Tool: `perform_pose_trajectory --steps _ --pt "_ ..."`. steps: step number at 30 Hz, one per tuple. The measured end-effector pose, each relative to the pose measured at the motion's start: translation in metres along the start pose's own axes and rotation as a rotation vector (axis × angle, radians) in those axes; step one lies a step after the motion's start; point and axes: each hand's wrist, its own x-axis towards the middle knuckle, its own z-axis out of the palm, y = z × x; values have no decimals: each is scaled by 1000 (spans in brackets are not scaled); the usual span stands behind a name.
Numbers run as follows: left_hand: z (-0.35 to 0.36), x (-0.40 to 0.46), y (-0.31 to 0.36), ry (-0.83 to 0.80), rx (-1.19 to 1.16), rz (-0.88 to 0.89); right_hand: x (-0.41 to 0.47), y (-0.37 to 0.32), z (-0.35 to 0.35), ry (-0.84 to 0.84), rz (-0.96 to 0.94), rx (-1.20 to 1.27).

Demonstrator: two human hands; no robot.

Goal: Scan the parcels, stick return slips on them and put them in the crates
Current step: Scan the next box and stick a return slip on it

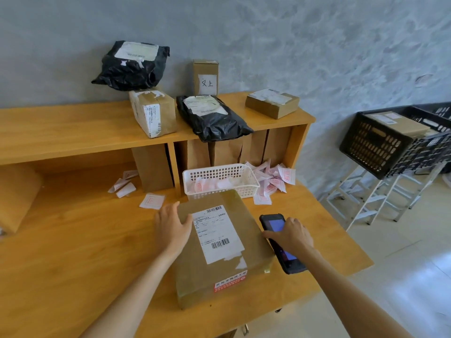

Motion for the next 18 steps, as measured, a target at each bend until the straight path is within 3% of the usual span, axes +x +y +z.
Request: perform_pose_trajectory --steps 3,9,18 --pt "24 15 27 -99 72 184 26 4 -1 -68 -26 32" --pt "76 30 70 -213 174 368 67 23 5 -90 3 -30" --pt "97 55 75 -179 309 376 83 25 38 -88 -32 -204"
